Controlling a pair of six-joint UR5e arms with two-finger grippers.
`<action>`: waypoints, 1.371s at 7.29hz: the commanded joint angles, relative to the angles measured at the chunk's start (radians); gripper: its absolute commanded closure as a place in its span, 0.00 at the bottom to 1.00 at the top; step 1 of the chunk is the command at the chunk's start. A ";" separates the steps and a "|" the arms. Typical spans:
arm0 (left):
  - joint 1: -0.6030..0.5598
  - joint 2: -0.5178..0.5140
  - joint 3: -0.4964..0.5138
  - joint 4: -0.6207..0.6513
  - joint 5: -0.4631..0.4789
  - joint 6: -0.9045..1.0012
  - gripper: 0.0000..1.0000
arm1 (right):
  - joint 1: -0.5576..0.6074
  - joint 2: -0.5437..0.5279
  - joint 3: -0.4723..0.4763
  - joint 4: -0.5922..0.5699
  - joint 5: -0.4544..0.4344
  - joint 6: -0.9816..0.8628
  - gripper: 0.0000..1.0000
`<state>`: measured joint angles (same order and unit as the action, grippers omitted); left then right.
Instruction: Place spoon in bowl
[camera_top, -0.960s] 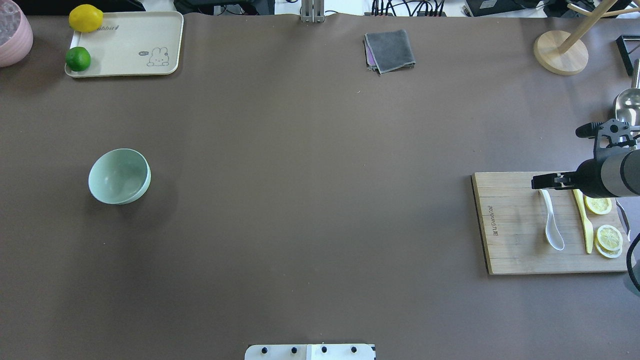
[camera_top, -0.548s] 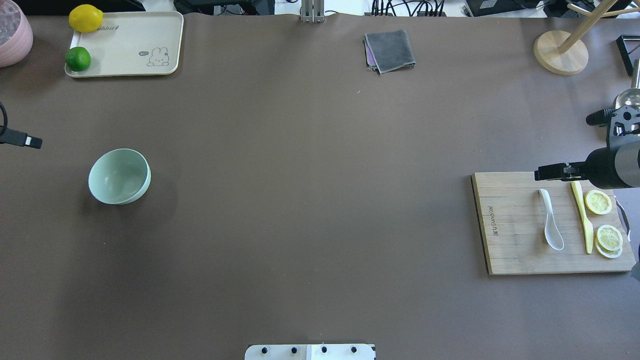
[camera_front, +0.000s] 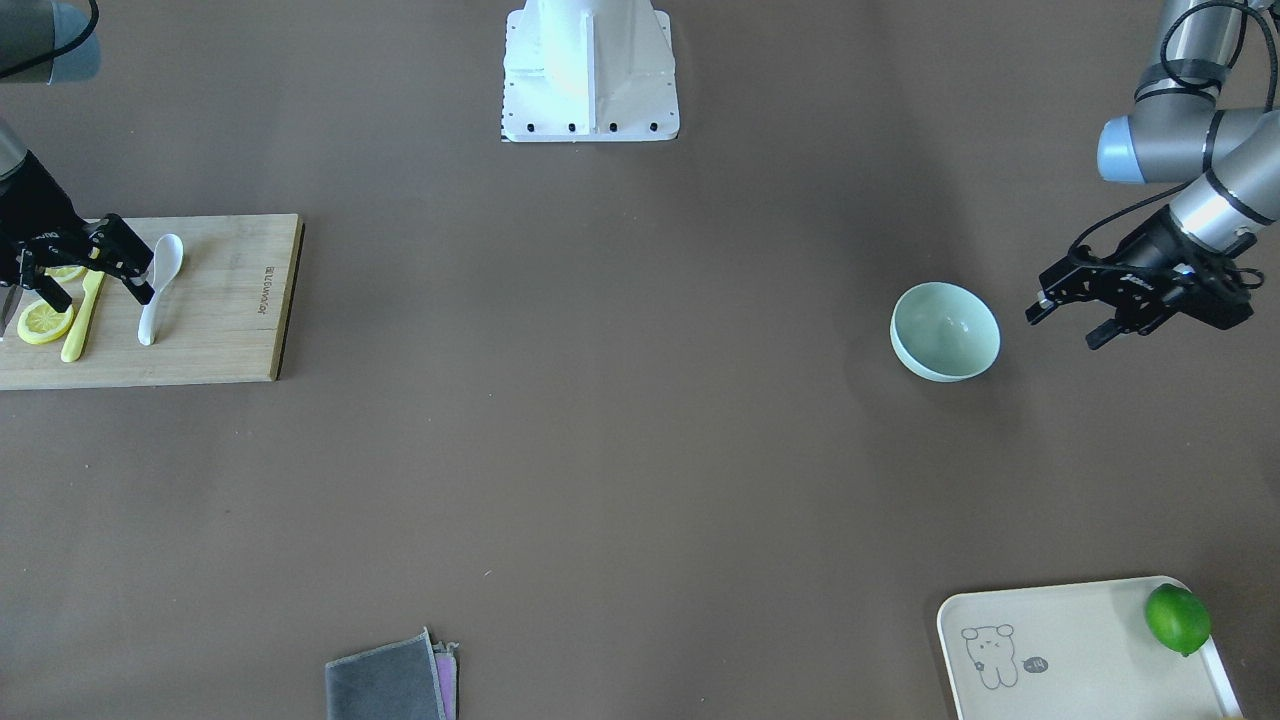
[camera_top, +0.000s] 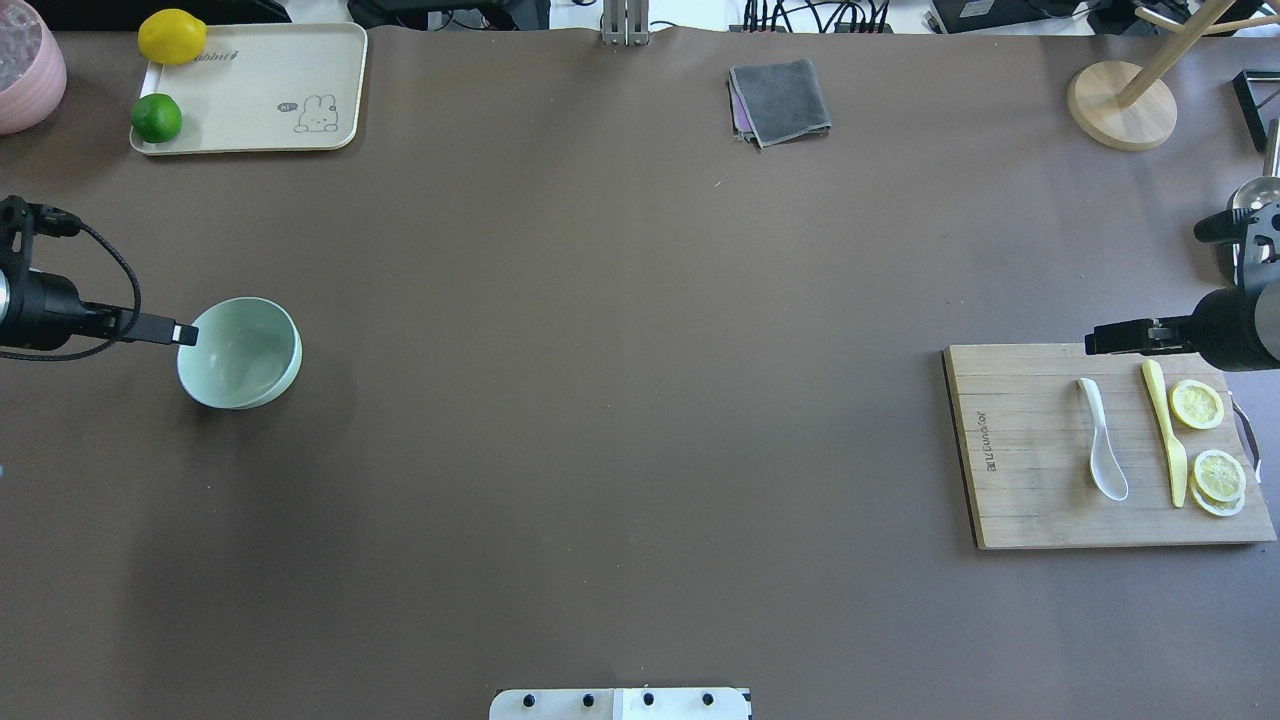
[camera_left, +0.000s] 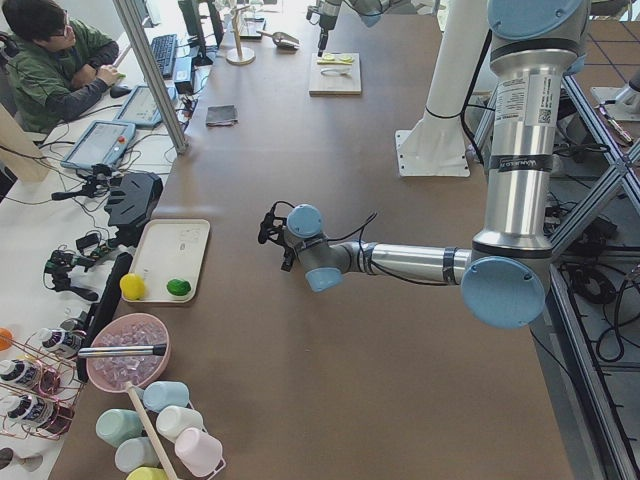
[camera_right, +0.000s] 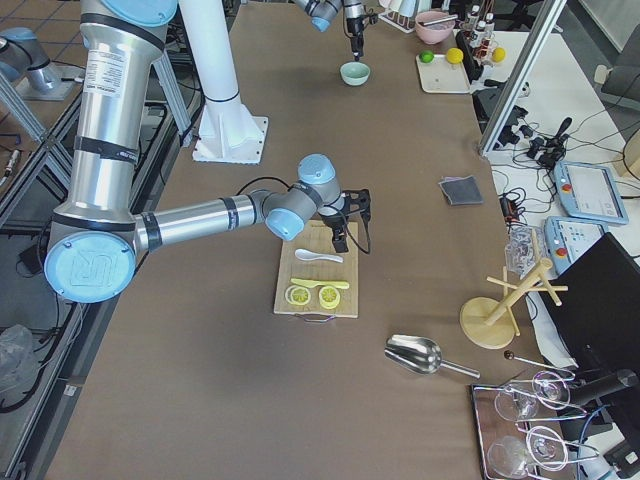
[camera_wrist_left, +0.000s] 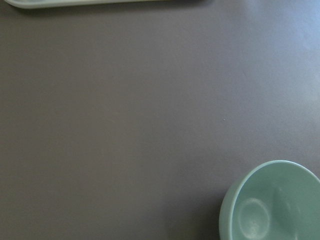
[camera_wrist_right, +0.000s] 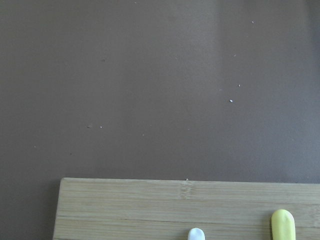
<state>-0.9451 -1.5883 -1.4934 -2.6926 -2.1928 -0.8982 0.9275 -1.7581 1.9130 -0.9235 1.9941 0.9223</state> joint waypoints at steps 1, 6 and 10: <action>0.041 -0.001 -0.002 -0.015 0.022 -0.011 0.62 | 0.001 -0.003 0.000 0.002 -0.006 0.000 0.01; 0.065 -0.106 -0.013 -0.010 0.027 -0.144 1.00 | 0.001 -0.003 -0.002 0.002 -0.012 0.001 0.01; 0.251 -0.356 -0.039 0.185 0.233 -0.309 1.00 | 0.001 -0.001 -0.003 0.002 -0.012 0.003 0.01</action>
<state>-0.7500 -1.8534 -1.5169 -2.6074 -2.0204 -1.1610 0.9281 -1.7601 1.9109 -0.9219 1.9819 0.9248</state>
